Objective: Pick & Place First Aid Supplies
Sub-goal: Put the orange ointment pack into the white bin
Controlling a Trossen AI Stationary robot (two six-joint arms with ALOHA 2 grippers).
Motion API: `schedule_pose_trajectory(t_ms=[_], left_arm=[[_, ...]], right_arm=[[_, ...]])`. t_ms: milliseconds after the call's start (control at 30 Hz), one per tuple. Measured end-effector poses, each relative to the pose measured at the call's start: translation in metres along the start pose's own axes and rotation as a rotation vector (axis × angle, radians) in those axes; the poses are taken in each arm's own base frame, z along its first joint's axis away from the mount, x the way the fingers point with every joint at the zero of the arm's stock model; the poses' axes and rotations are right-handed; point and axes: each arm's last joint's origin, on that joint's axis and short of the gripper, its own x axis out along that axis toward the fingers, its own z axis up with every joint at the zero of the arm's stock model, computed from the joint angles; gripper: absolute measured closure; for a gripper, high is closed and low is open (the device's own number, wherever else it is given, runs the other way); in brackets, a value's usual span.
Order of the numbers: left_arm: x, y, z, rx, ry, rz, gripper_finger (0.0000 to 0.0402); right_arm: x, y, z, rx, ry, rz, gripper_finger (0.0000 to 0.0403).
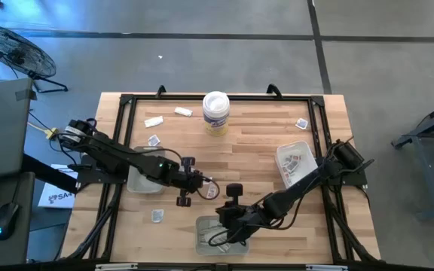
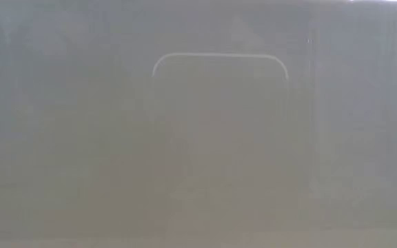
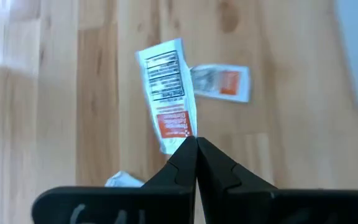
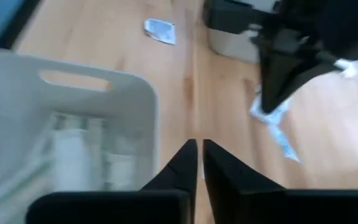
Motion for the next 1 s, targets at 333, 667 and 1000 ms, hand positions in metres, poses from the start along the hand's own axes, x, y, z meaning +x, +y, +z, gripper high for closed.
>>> schedule_pose_trajectory(t_ms=[333,667,1000], left_arm=[[-0.001,-0.005,0.006,-0.007,-0.062,-0.041,0.0401],[-0.002,-0.005,0.007,0.003,-0.071,-0.046,0.0401],[-0.003,-0.006,0.012,0.036,-0.123,-0.065,0.0401]], right_arm=[[0.031,-0.050,-0.005,-0.141,0.077,-0.084,0.0284],[0.051,-0.067,-0.035,-0.194,0.116,-0.121,0.0276],[0.058,-0.069,-0.037,-0.235,0.014,-0.096,0.0303]])
